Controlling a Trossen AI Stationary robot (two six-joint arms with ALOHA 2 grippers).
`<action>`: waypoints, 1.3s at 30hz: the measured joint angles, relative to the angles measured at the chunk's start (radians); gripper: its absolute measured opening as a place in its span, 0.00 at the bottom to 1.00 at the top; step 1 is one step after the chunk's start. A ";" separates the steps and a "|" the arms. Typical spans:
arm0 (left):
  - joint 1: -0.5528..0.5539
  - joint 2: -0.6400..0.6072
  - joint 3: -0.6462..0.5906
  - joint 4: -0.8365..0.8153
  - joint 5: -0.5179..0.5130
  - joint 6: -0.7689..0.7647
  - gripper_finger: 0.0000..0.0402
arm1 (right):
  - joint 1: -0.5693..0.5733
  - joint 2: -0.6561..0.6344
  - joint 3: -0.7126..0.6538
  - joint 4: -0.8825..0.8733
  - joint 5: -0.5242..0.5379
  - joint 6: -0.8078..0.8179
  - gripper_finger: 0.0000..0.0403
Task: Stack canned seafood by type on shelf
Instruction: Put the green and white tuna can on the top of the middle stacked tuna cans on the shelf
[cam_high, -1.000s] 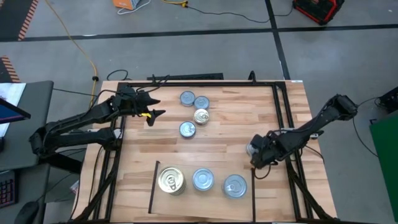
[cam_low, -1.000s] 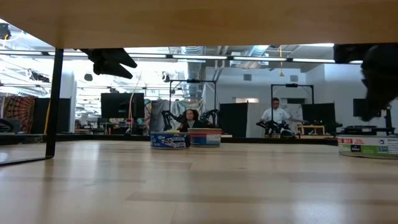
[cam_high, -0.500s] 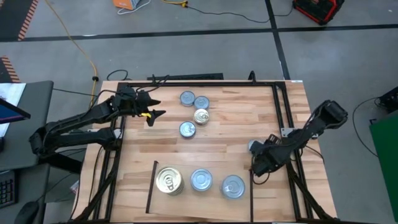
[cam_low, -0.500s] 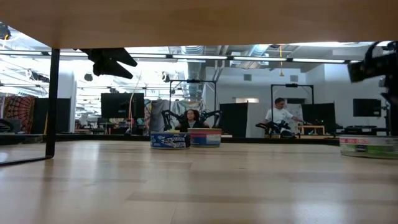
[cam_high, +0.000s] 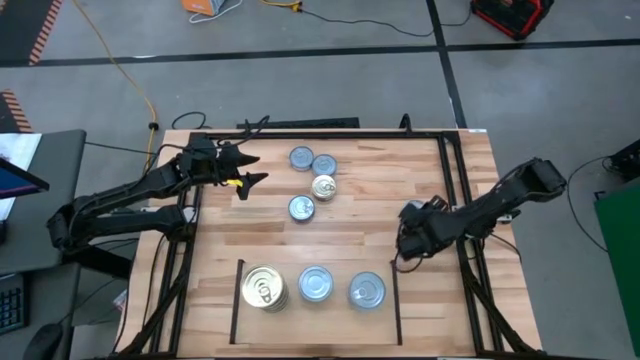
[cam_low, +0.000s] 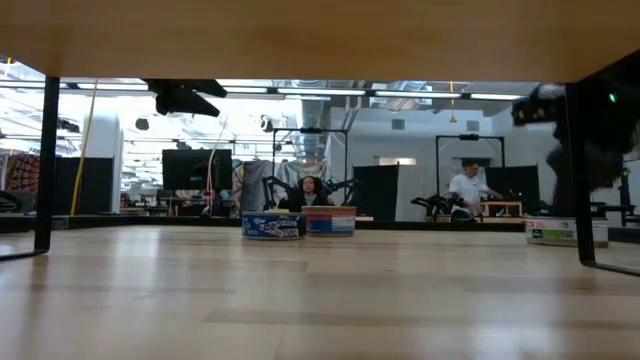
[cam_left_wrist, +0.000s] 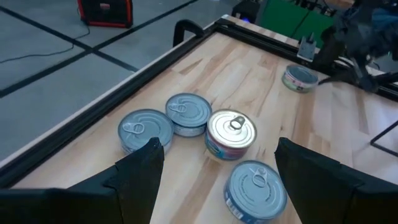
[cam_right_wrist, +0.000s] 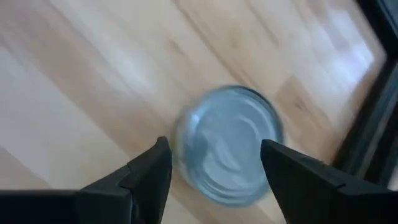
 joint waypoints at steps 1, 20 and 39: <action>0.000 0.000 0.000 -0.002 0.000 0.000 0.73 | -0.010 -0.022 0.000 -0.020 0.005 -0.001 0.70; 0.000 0.000 0.000 -0.008 0.015 -0.001 0.73 | -0.231 -0.134 0.029 -0.004 -0.175 -0.276 0.70; 0.000 0.000 0.000 0.042 0.015 -0.011 0.73 | -0.689 0.011 0.030 0.235 -0.177 -0.719 0.70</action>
